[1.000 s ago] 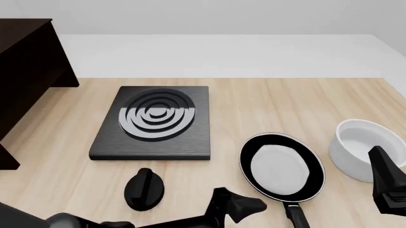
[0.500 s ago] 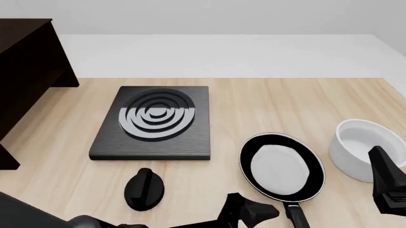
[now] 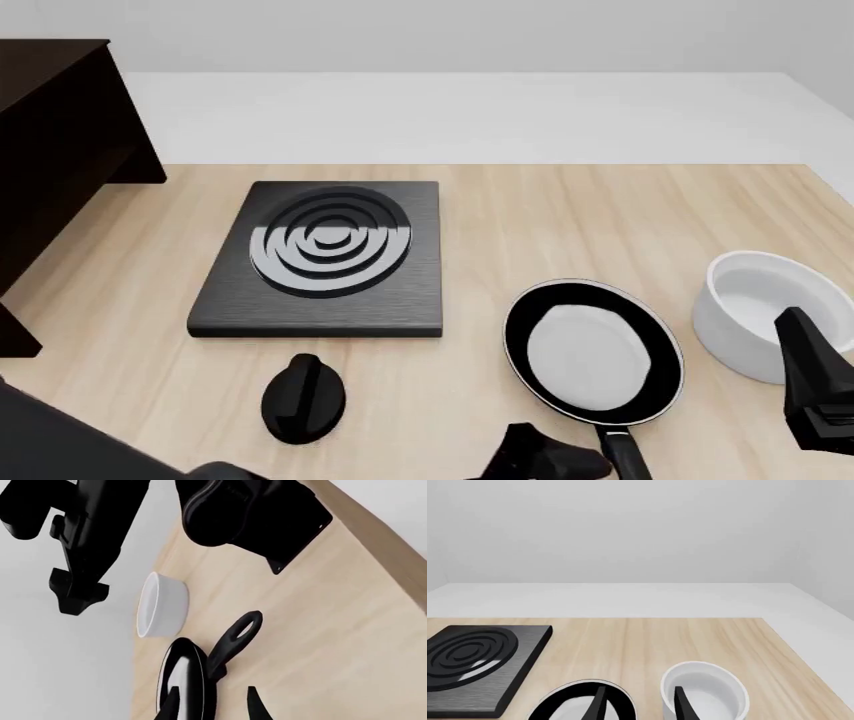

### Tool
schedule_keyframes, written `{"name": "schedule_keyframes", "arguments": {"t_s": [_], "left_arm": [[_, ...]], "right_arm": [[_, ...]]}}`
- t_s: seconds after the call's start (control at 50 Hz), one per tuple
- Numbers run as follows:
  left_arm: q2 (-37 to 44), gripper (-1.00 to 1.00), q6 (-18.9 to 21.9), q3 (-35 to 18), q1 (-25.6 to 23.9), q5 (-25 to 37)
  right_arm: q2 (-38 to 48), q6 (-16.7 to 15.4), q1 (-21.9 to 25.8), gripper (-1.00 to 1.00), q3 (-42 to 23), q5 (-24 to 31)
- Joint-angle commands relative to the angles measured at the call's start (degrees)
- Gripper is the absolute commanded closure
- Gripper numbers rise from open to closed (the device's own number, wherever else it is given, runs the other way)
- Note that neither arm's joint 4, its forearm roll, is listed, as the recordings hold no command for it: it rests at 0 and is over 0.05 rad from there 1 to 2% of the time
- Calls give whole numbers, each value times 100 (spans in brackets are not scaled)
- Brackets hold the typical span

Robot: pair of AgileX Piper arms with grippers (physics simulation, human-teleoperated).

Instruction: Put the frying pan under the cabinet shelf.

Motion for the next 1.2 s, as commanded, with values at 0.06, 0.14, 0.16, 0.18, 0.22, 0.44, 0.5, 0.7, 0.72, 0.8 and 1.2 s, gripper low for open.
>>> {"name": "schedule_keyframes", "arguments": {"t_s": [0.06,0.14,0.16,0.18,0.22,0.44,0.5,0.7,0.72,0.8,1.2], "left_arm": [[168,-100,14,-155,-9,106],[224,-100,27,-196,-8,107],[227,-100,26,-210,-5,116],[242,-100,37,-235,1,127],[258,-100,43,-259,0,140],[380,-100,46,-411,24,170],[402,-100,56,-447,40,185],[463,-100,76,-525,7,220],[470,-100,72,-532,-4,226],[498,-100,81,-569,-29,238],[743,-100,48,-811,-38,276]], "right_arm": [[-1,1,0,-100,0,0],[0,0,1,-100,0,0],[0,0,0,-100,0,0],[-1,1,1,-100,0,0],[-2,0,2,-100,0,0],[0,0,0,-100,0,0],[0,1,0,-100,0,0],[0,-2,0,-100,0,0],[-1,0,-1,-100,0,0],[0,0,0,-100,0,0],[0,2,0,-100,0,0]]}}
